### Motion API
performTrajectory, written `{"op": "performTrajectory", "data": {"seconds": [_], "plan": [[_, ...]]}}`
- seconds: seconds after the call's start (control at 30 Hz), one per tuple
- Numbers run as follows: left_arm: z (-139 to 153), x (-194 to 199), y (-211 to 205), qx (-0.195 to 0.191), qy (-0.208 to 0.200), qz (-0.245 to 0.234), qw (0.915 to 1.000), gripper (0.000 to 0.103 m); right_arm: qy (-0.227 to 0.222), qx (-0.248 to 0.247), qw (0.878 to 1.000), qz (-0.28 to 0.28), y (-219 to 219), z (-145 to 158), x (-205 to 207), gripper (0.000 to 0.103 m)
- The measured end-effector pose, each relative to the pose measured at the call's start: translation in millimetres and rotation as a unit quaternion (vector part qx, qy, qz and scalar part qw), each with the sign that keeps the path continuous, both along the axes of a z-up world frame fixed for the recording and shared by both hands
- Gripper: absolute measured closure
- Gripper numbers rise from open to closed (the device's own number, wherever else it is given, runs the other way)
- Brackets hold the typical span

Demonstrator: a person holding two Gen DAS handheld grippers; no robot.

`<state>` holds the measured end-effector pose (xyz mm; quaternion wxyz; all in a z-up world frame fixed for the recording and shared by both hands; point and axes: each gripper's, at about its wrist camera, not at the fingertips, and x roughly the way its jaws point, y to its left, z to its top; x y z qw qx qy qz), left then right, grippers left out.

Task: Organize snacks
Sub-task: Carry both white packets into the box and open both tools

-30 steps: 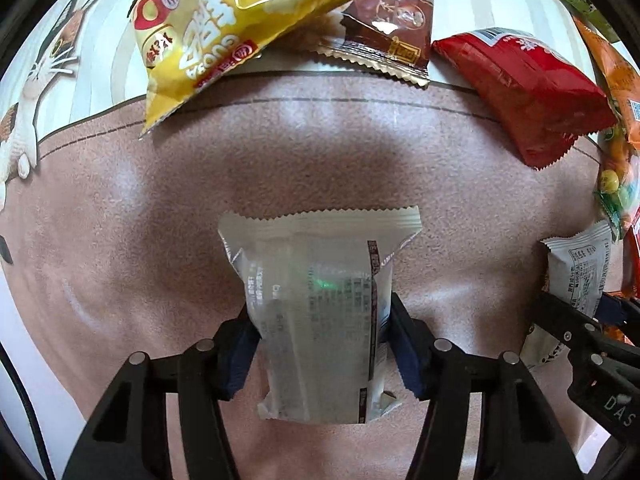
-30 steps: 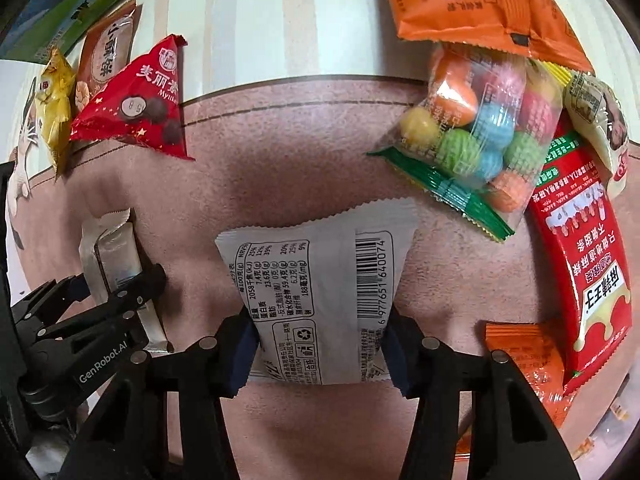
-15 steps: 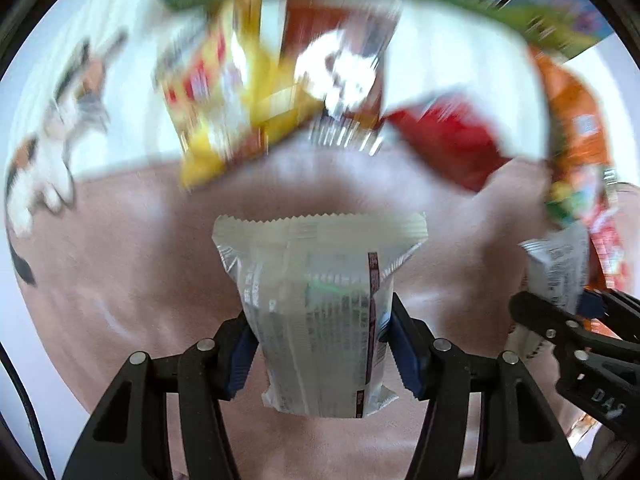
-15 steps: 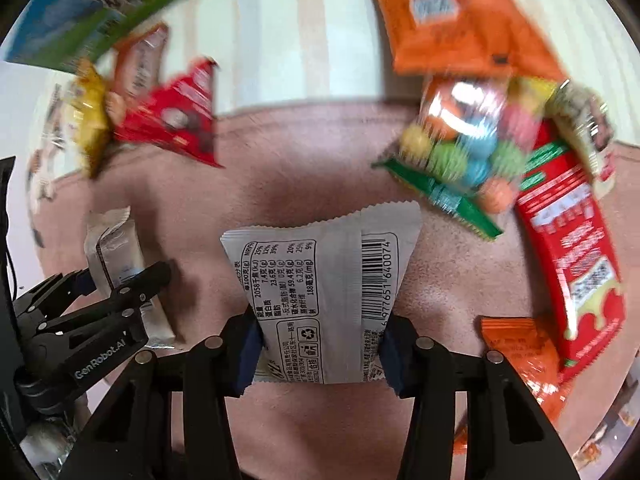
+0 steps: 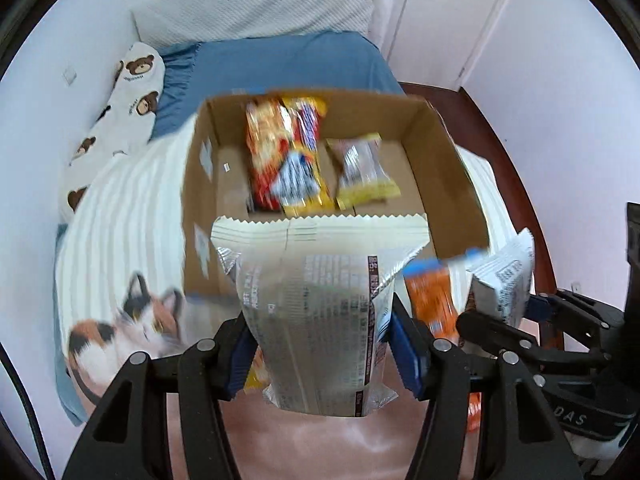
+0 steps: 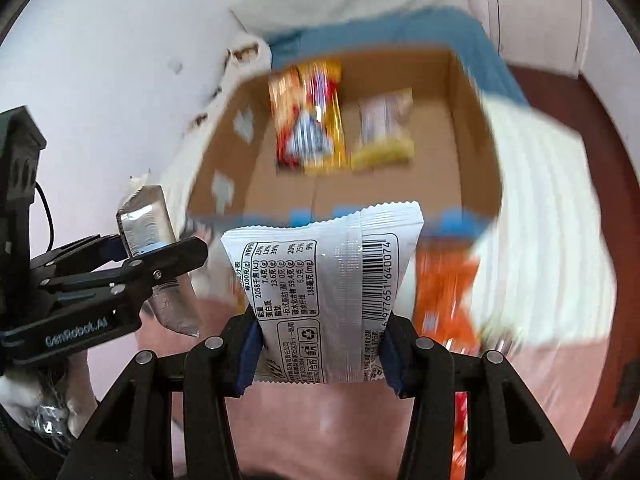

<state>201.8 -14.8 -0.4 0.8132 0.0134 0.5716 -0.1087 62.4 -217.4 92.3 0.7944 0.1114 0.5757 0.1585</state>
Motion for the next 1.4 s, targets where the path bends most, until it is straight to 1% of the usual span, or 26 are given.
{"op": "performTrajectory", "data": {"seconds": [0.1, 0.2, 0.27, 0.33, 0.43, 0.6, 0.67, 0.73, 0.77, 0.8, 0.83, 0.9, 1.07, 1.17, 1.27, 1.4], "plan": [[-3.5, 39.2, 3.3, -0.004, 0.018, 0.011, 0.9998, 0.046, -0.013, -0.008, 1.0, 0.001, 4.6, 10.8, 36.0, 0.051], [-19.1, 74.8, 2.3, -0.001, 0.049, 0.015, 0.9987, 0.046, -0.004, -0.022, 1.0, 0.004, 8.0, 5.3, 75.4, 0.051], [-35.3, 95.7, 0.1, 0.004, 0.072, 0.014, 0.9973, 0.046, 0.016, -0.025, 1.0, 0.002, 9.3, -7.2, 96.7, 0.051], [-57.0, 113.1, -2.0, 0.018, 0.092, 0.013, 0.9956, 0.046, 0.038, -0.034, 0.999, 0.005, 12.7, -23.3, 117.9, 0.051], [-86.2, 130.6, -7.8, 0.034, 0.117, 0.01, 0.9925, 0.046, 0.066, -0.05, 0.997, 0.008, 15.7, -48.8, 134.1, 0.051], [-122.6, 143.0, -17.8, 0.054, 0.149, 0.003, 0.9873, 0.045, 0.107, -0.066, 0.992, 0.005, 18.6, -89.1, 150.3, 0.051], [-136.0, 144.9, -19.7, 0.054, 0.168, 0.001, 0.9843, 0.045, 0.121, -0.07, 0.99, 0.006, 19.2, -103.2, 154.2, 0.05], [-144.3, 145.3, -21.4, 0.047, 0.175, -0.002, 0.9836, 0.045, 0.147, -0.069, 0.987, 0.011, 19.7, -116.9, 157.1, 0.045], [-146.7, 145.3, -21.8, 0.046, 0.176, -0.002, 0.9833, 0.044, 0.159, -0.069, 0.985, 0.011, 19.4, -122.3, 158.1, 0.031], [-147.8, 145.1, -21.6, 0.045, 0.173, -0.001, 0.9839, 0.042, 0.166, -0.069, 0.984, 0.012, 19.1, -126.0, 158.7, 0.014], [-147.9, 144.8, -21.8, 0.047, 0.169, -0.003, 0.9845, 0.04, 0.163, -0.071, 0.984, 0.011, 18.8, -128.0, 159.4, 0.01], [-145.9, 144.4, -20.7, 0.053, 0.159, -0.002, 0.9858, 0.023, 0.158, -0.076, 0.984, 0.011, 17.7, -129.4, 159.7, 0.009], [-127.1, 143.3, -9.6, 0.041, 0.131, 0.016, 0.9904, 0.019, 0.152, -0.075, 0.986, -0.006, 10.1, -126.4, 162.1, 0.009], [-110.5, 138.5, -4.3, 0.037, 0.104, 0.024, 0.9936, 0.004, 0.133, -0.077, 0.988, -0.013, 1.2, -108.7, 159.0, 0.009], [-89.8, 127.4, 3.4, 0.036, 0.068, 0.032, 0.9965, 0.004, 0.105, -0.087, 0.99, -0.022, -3.0, -90.5, 150.8, 0.009], [-63.0, 109.7, 6.9, 0.031, 0.022, 0.043, 0.9984, 0.004, 0.066, -0.086, 0.993, -0.039, -8.2, -62.2, 131.6, 0.009]]}}
